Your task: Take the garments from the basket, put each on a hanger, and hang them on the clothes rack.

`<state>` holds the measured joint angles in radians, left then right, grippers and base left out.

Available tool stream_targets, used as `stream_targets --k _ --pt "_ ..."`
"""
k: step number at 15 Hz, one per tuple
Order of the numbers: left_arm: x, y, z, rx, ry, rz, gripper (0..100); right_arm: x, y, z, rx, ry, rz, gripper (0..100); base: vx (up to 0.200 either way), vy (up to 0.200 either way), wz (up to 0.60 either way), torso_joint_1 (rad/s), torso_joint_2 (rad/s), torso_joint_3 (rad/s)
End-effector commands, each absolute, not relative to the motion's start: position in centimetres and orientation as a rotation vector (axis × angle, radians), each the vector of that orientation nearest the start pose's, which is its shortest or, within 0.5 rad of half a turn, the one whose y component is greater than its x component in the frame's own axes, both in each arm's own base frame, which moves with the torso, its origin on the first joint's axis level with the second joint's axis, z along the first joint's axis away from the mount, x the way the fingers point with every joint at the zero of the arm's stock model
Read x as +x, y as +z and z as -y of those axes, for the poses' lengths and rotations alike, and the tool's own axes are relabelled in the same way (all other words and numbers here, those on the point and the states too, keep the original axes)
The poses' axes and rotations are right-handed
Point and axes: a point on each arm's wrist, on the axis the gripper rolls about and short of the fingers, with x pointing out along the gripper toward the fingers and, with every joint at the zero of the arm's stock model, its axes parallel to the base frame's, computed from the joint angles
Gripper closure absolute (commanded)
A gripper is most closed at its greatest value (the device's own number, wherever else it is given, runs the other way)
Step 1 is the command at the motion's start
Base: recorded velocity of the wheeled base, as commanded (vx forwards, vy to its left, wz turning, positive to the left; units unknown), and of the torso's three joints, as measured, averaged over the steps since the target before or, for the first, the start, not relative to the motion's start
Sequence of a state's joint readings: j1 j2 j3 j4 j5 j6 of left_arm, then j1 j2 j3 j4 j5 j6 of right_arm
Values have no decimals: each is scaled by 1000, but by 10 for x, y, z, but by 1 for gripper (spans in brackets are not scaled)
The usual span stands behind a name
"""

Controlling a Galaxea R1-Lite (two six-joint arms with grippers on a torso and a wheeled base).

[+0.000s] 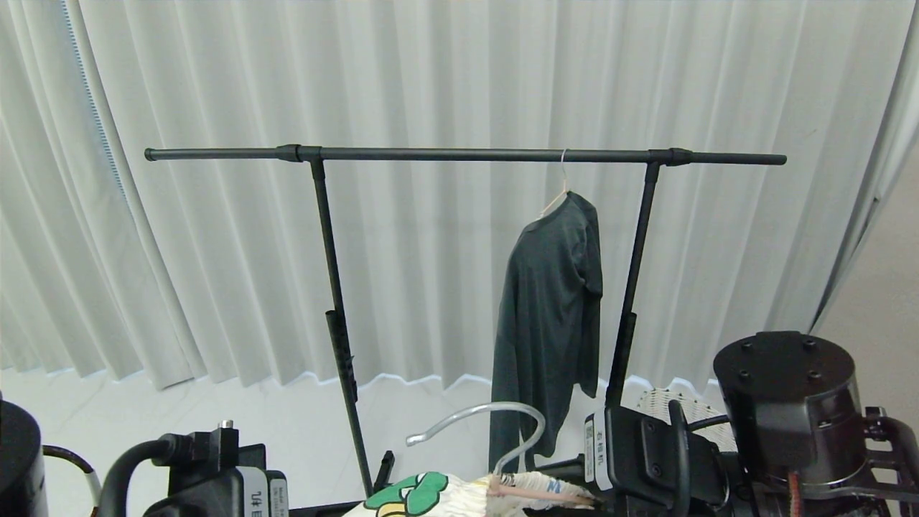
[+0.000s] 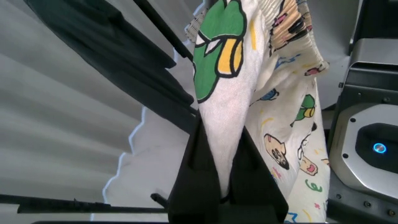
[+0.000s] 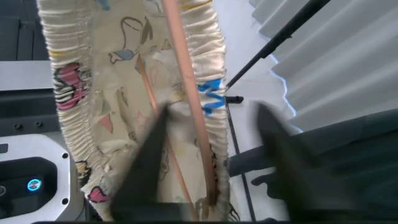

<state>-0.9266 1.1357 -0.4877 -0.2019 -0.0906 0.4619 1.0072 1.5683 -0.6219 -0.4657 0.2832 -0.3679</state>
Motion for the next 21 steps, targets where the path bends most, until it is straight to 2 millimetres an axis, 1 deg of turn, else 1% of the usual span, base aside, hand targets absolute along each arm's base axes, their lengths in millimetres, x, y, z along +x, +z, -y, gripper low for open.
stream_targets --k 1,7,8,11,13,15,16,18,20,21 --pt "89 183 122 604 -1087 -189 100 130 154 -217 -493 1345 -248 100 0 0 0 0 0 0" --pt "90 182 122 610 -1081 -189 100 130 159 -217 -487 1339 -215 100 0 0 0 0 0 0" --pt "91 182 123 607 -1077 -193 0 130 162 -216 -484 1336 -200 100 0 0 0 0 0 0" --pt "99 188 119 579 -1014 -175 0 136 173 -205 -515 1299 -126 100 0 0 0 0 0 0" --pt "109 191 114 556 -941 -157 0 142 178 -193 -548 1258 -83 100 0 0 0 0 0 0" --pt "113 194 106 538 -883 -138 0 150 178 -180 -552 1208 -107 100 0 0 0 0 0 0" --pt "110 195 101 532 -865 -126 0 157 177 -170 -552 1165 -136 100 0 0 0 0 0 0" --pt "107 191 92 528 -835 -134 0 167 178 -160 -548 1111 -147 100 0 0 0 0 0 0" --pt "102 180 83 531 -811 -162 0 171 178 -155 -542 1091 -151 100 0 0 0 0 0 0" --pt "100 172 75 534 -774 -189 0 170 179 -155 -541 1092 -148 100 0 0 0 0 0 0"
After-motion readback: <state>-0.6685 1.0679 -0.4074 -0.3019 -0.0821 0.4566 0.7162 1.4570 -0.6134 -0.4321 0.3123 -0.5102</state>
